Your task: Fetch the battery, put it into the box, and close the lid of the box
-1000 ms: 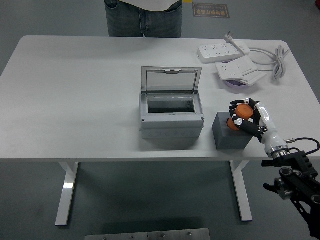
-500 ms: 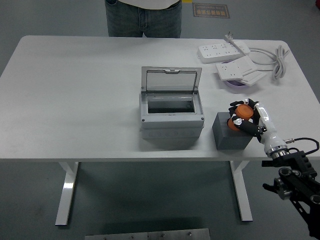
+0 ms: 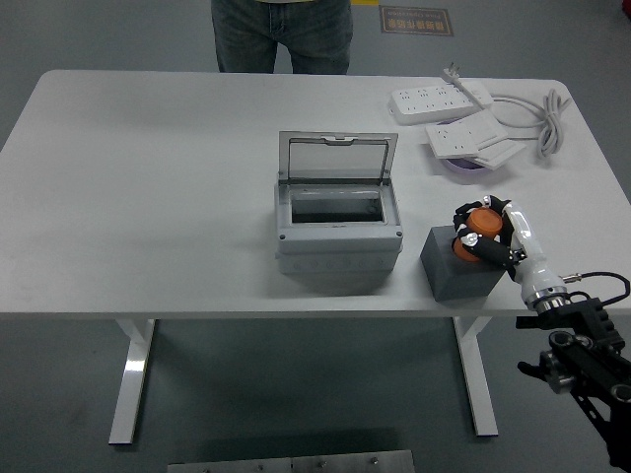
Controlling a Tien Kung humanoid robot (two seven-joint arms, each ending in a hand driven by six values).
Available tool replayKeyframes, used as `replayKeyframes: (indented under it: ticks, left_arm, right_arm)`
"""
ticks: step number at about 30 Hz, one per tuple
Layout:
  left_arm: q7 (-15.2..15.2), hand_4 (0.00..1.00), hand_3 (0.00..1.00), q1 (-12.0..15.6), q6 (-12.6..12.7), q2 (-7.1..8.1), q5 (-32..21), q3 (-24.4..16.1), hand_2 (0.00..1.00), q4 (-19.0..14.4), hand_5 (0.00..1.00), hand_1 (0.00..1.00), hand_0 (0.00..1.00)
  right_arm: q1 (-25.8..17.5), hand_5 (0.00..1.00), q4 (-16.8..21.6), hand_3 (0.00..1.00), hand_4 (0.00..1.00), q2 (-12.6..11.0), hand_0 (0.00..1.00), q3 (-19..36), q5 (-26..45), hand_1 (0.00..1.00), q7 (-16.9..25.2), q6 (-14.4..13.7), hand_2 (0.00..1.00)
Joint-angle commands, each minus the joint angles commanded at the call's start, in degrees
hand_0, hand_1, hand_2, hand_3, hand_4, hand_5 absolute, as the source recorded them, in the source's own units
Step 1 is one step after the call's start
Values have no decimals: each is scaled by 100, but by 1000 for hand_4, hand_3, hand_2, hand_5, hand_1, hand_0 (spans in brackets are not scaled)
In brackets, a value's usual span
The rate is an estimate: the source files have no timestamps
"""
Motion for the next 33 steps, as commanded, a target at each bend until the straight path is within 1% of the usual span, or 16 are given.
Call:
replayKeyframes:
  ticks: [1,6,7,24,25,30,31,33]
  left_arm:
    - [0,500,541,1,-1,-1,4,-1,573,0,2,698,632]
    - [13,500,541,8,-12,-5,44,-25,573,-1,2,698,632]
    - [15,500,541,8,-15,-5,51,-29,573,-1,2,698,632]
    - [30,500,541,36,-24,-8,84,-55,573,-4,2,698,632]
    - [30,500,541,38,-23,-7,84,-56,573,-4,2,698,632]
    - [22,500,541,40,-15,-2,68,-54,573,-4,2,698,632]
    - [22,500,541,40,-13,-2,66,-54,573,-4,2,698,632]
    - [19,500,541,40,-10,-1,58,-51,573,-5,2,698,632]
  right_arm:
    - [0,2,-1,386,534,1,432,-1,0,395,0,-2,414]
    - [2,2,-6,386,534,4,432,-10,5,395,6,-15,414]
    - [3,2,-7,382,520,5,450,-9,6,394,7,-17,409]
    - [83,2,85,386,507,5,449,34,-10,394,-26,-70,412]
    - [86,2,91,377,482,0,426,42,-9,387,-27,-75,404]
    - [104,2,127,377,482,-14,426,76,-8,387,-27,-103,404]
    - [108,2,133,353,445,-14,405,79,-8,372,-27,-109,385]
    - [120,2,147,353,445,-13,405,91,-8,372,-26,-123,385]
